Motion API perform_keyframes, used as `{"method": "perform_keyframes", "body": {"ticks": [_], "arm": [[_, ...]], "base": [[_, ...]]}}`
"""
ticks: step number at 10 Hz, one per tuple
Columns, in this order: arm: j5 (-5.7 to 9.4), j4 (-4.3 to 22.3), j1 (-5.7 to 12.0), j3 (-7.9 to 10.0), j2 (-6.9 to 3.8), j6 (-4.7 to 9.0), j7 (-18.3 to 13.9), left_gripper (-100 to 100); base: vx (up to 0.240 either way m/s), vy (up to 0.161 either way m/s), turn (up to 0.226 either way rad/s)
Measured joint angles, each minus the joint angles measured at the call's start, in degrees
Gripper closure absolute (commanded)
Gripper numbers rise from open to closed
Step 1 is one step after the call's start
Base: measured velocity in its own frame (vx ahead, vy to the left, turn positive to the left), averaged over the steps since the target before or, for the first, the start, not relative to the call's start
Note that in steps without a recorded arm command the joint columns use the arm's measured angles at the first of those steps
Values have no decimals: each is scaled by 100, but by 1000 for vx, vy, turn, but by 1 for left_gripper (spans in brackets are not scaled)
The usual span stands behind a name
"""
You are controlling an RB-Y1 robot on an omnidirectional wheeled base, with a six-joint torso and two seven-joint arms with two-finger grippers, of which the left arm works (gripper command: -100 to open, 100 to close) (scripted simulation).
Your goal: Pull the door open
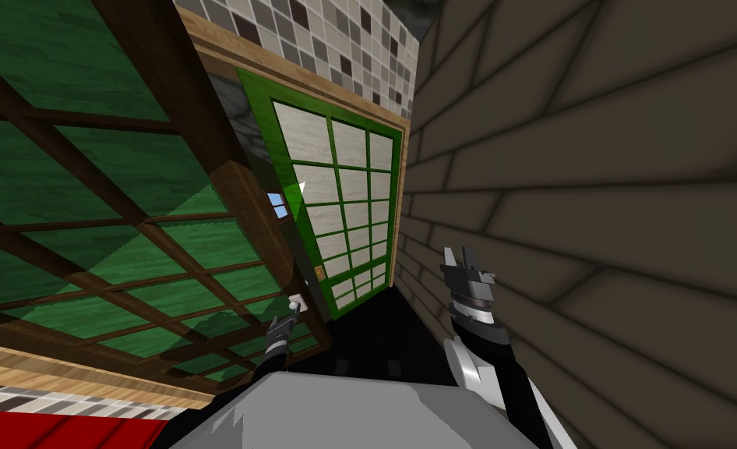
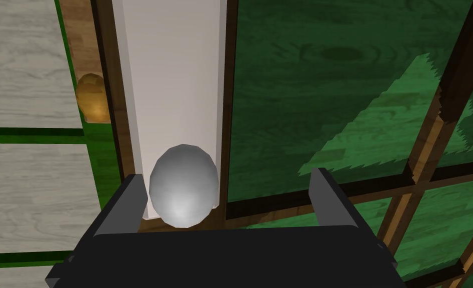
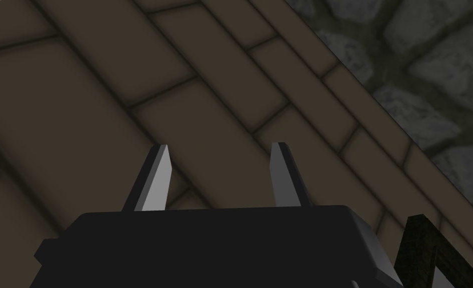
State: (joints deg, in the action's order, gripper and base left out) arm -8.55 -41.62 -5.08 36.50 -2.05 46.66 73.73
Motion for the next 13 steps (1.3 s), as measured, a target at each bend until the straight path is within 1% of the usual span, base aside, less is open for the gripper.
{"method": "perform_keyframes", "body": {"ticks": [1, 2, 3, 4, 5, 6, 7, 8, 9, 10, 12, 13], "arm": [[28, 208, 83, 15, -87, 95, -22, 100], [12, -85, -39, -13, 4, -42, -59, 100], [12, -106, -48, -24, -2, -84, -83, 100], [12, -93, -38, -30, -23, -97, -101, 100], [-20, -445, -188, -85, 54, -295, -157, 100], [-20, -522, -223, -88, 88, -307, -155, 100], [-10, -456, -178, -69, 69, -242, -123, 100], [5, -306, -125, -38, 64, -102, -75, 100], [17, -87, -50, -20, 4, 16, -61, 100], [34, 147, 51, 6, -70, 105, -53, 100], [42, 131, 104, -86, -46, 158, -233, 100], [68, 218, 152, -103, -74, 206, -338, 100]], "base": [[-24, -3, 20], [-6, 1, -11], [-14, 4, -3], [-11, -9, 9], [8, -11, 1], [17, -4, -10], [6, 14, 8], [1, 7, -2], [-6, 4, -7], [-11, -29, -87], [-21, -13, -39], [-32, 12, -22]]}}
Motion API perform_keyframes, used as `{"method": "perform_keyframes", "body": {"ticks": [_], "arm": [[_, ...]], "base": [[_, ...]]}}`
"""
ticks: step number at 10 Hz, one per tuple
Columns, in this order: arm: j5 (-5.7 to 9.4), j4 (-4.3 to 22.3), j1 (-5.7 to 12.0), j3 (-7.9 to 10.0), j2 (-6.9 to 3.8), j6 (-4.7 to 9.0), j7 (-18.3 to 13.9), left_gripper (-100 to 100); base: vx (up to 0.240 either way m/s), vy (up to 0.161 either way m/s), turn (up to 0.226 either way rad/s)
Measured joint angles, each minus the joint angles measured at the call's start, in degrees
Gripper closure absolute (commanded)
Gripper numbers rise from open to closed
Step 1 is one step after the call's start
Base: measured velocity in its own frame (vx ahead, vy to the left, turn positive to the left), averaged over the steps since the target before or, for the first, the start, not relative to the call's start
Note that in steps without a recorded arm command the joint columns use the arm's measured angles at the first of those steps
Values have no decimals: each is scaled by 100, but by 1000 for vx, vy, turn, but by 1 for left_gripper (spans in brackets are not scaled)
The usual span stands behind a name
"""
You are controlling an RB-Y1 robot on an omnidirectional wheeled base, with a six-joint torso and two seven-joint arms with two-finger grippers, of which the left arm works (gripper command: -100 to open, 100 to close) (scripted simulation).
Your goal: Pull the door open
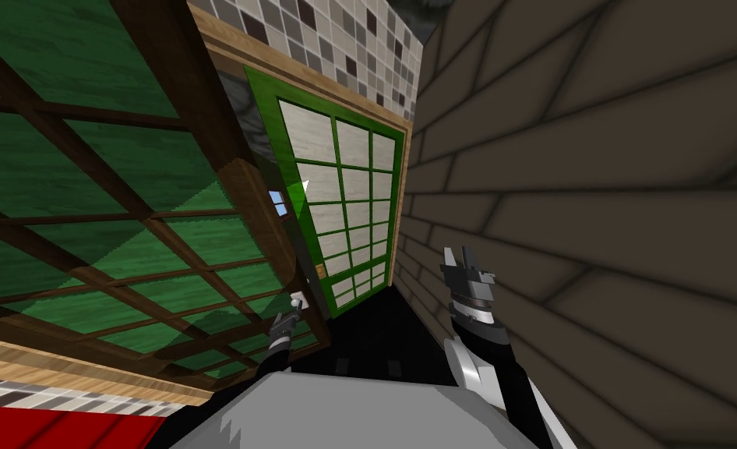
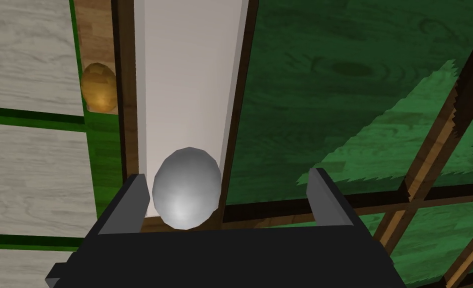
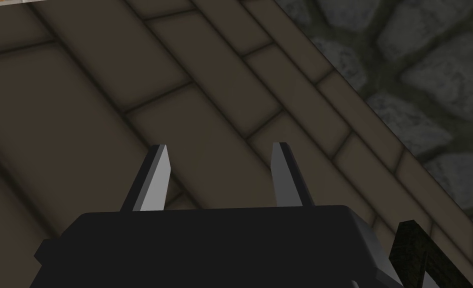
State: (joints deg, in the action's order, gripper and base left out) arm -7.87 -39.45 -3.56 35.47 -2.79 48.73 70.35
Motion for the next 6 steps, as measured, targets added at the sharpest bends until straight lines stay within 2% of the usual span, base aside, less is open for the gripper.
{"method": "perform_keyframes", "body": {"ticks": [3, 4, 5, 6], "arm": [[63, 157, 76, -50, -64, 69, -308, 100], [58, 30, 15, -61, -5, 35, -325, 100], [77, -66, -25, -98, 7, -30, -448, 100], [97, 27, 14, -109, -41, -6, -555, 100]], "base": [[-12, 7, -16], [-15, 2, -20], [-23, 1, -31], [-22, 3, -10]]}}
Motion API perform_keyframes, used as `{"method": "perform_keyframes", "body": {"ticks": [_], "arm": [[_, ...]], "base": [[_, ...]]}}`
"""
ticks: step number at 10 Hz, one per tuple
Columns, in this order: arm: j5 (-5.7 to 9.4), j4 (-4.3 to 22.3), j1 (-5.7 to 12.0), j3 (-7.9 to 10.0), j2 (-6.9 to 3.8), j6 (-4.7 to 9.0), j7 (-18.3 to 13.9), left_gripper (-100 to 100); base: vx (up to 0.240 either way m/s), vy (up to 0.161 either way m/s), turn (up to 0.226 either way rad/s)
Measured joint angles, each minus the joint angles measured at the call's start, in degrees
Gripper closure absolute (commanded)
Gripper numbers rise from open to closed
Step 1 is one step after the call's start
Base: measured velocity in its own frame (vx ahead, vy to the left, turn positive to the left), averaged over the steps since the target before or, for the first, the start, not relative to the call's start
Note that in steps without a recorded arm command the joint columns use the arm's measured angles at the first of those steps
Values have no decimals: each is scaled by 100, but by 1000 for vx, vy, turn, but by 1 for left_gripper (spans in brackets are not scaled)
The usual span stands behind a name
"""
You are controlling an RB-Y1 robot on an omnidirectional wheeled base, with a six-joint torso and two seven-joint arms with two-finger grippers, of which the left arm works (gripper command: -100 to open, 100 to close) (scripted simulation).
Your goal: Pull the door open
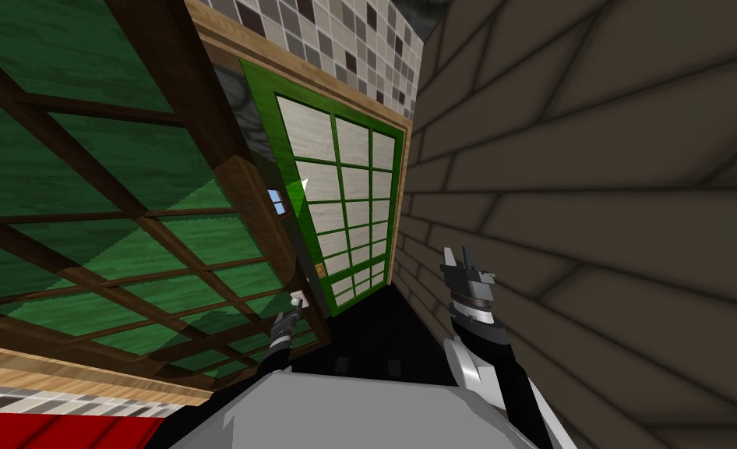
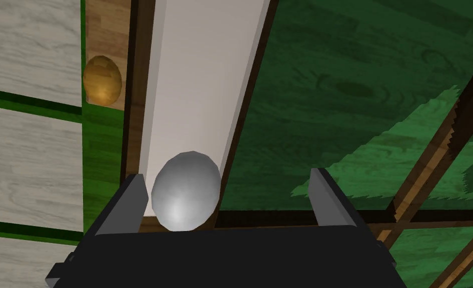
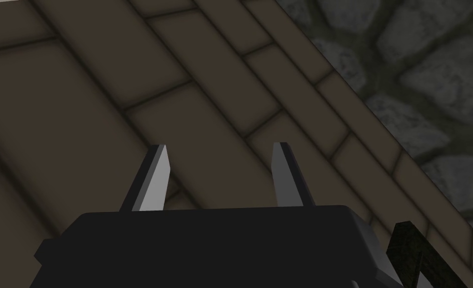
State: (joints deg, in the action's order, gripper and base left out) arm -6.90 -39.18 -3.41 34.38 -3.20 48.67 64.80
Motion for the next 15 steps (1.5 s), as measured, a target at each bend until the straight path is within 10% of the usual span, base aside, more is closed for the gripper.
{"method": "perform_keyframes", "body": {"ticks": [15], "arm": [[375, -58, 20, -437, -70, -97, -1990, 100]], "base": [[-28, 7, -33]]}}
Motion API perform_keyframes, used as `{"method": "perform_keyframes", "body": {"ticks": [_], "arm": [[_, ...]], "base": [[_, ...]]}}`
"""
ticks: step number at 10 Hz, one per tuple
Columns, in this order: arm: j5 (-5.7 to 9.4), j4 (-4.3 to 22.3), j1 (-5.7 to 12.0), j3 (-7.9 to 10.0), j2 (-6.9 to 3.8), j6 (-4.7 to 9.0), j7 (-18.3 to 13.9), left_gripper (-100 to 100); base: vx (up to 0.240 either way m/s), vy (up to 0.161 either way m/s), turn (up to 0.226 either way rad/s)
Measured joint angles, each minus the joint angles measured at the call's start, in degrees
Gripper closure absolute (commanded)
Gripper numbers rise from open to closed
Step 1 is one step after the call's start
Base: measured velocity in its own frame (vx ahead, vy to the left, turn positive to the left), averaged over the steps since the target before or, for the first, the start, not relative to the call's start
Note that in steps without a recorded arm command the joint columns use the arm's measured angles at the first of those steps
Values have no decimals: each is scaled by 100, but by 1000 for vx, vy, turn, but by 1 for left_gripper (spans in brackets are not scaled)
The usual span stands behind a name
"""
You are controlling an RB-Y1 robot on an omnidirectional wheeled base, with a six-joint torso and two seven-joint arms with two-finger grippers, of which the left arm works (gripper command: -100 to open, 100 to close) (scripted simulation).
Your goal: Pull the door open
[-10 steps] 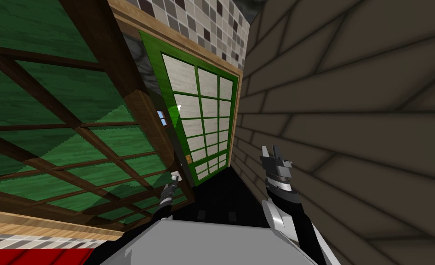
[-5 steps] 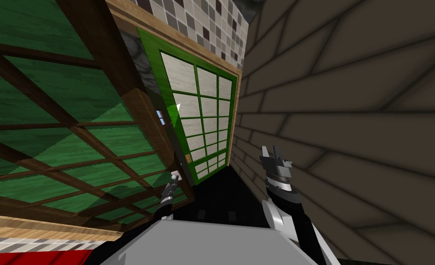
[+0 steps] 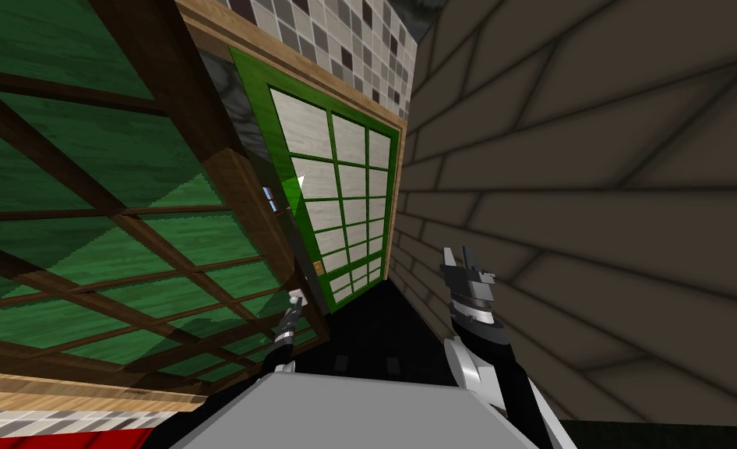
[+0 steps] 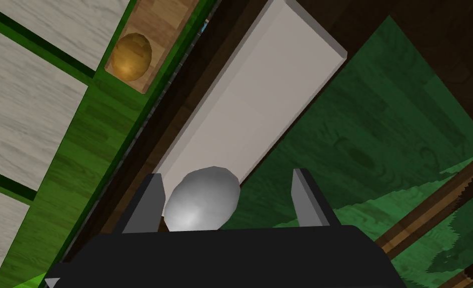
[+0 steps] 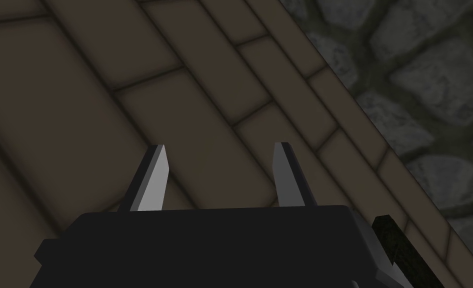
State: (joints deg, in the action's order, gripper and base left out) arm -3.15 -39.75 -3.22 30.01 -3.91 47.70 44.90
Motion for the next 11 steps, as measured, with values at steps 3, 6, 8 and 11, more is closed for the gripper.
{"method": "perform_keyframes", "body": {"ticks": [3, 6, 8, 11], "arm": [[58, -175, -87, -111, 3, -64, -391, 100], [122, 59, 25, -146, -67, 65, -625, 100], [198, 296, 148, -185, -120, 191, -877, 100], [187, 45, 7, -221, -69, -22, -981, 100]], "base": [[-28, 4, -32], [-25, 6, -34], [-24, 3, -1], [-7, 3, -9]]}}
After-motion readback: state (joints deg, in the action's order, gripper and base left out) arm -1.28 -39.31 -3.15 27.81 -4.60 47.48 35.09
